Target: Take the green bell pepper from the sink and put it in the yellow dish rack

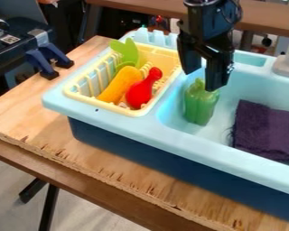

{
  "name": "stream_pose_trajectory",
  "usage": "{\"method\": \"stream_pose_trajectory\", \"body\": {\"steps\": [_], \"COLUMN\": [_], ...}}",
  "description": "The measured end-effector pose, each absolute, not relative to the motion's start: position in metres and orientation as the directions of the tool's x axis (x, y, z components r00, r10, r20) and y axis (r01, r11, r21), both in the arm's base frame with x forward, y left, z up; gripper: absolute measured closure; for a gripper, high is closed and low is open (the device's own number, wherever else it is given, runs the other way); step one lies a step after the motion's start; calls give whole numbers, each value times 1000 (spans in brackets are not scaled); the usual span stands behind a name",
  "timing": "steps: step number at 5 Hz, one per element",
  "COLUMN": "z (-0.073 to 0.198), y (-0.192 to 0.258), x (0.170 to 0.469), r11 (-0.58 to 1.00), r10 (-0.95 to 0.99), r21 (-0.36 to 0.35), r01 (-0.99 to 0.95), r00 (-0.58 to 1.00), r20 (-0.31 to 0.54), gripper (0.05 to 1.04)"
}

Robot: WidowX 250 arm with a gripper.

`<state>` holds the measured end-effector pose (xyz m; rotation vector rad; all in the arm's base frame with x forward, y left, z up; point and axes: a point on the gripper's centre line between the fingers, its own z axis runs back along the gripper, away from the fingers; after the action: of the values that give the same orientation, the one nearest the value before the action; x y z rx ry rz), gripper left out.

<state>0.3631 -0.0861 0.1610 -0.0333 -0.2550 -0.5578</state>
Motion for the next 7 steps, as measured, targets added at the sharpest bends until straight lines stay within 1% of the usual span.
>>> {"method": "stream_pose_trajectory", "body": {"steps": [1,2,4,5,6,7], "z": [156,155,150,150,149,164], "y": [-81,-79,-82,-87,-89,-92], "x": [369,375,376,375,373,370], "r11": [853,855,848,842,838,834], "r10": [-514,-510,-521,-529,-535,-539], "r21": [35,35,25,24,22,27], "r01": [522,517,529,538,545,551], "r00": [825,827,824,819,814,802], "r20": [235,237,222,222,225,257], "gripper": [81,130,716,914,975,981]}}
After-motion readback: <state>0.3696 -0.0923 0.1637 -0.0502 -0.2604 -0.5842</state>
